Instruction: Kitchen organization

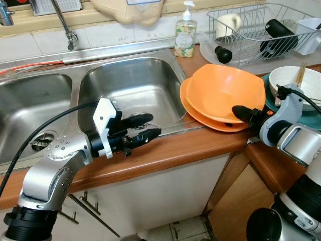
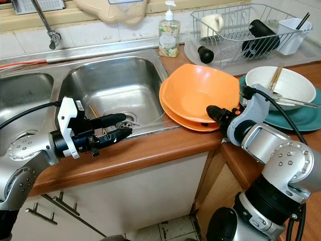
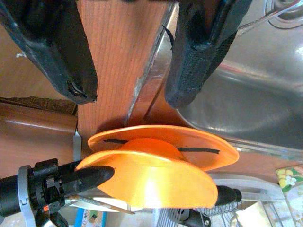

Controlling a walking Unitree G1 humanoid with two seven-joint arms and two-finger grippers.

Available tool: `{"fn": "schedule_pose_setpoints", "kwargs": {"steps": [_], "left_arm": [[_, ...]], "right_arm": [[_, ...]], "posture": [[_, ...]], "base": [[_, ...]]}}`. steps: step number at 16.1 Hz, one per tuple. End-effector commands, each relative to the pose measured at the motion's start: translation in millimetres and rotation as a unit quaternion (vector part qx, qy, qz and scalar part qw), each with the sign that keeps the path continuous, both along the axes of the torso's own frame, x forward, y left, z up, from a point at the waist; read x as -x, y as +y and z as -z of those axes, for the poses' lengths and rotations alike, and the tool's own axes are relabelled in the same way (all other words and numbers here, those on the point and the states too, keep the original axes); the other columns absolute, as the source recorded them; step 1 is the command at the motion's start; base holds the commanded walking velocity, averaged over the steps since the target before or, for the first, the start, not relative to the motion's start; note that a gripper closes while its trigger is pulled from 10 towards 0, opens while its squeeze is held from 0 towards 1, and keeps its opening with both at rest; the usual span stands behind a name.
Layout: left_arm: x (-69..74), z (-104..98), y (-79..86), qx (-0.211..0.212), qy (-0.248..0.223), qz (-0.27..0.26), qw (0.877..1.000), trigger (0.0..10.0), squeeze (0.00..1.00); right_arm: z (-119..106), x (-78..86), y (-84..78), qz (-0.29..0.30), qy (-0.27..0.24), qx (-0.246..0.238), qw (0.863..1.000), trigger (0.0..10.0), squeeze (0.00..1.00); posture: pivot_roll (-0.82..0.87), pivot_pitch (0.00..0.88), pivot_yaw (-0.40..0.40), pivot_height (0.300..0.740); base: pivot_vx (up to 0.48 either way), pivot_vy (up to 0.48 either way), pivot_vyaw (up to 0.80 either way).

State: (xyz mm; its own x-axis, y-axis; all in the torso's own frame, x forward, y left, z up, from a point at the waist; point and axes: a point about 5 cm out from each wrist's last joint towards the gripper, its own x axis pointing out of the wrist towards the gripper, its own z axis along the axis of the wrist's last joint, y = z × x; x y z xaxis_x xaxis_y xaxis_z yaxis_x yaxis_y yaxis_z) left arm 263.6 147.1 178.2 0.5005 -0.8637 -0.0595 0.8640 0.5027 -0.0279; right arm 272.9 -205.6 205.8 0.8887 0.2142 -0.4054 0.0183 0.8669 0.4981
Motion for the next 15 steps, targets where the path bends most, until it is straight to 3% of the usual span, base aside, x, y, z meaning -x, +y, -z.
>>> {"fn": "schedule_pose_setpoints", "kwargs": {"steps": [1,10,15], "left_arm": [[2.2,-3,0.4,-0.005,-0.006,0.000,1.000,10.0,0.00],[-5.6,-10,3.3,0.018,-0.006,-0.036,0.999,10.0,0.00],[-7.5,-10,0.8,0.019,-0.008,-0.039,0.999,10.0,0.00]], "right_arm": [[-7,-4.0,4.8,-0.011,-0.019,-0.009,1.000,0.0,0.00],[-28,-18.3,8.3,-0.022,-0.078,-0.045,0.996,0.0,0.00],[-30,-20.4,6.9,-0.023,-0.085,-0.046,0.995,0.0,0.00]], "posture": [[-0.06,0.000,0.067,0.740],[-0.06,0.000,0.066,0.740],[-0.06,0.000,0.070,0.740]], "base": [[0.000,0.000,0.00],[0.000,0.000,0.00],[0.000,0.000,0.00]]}}
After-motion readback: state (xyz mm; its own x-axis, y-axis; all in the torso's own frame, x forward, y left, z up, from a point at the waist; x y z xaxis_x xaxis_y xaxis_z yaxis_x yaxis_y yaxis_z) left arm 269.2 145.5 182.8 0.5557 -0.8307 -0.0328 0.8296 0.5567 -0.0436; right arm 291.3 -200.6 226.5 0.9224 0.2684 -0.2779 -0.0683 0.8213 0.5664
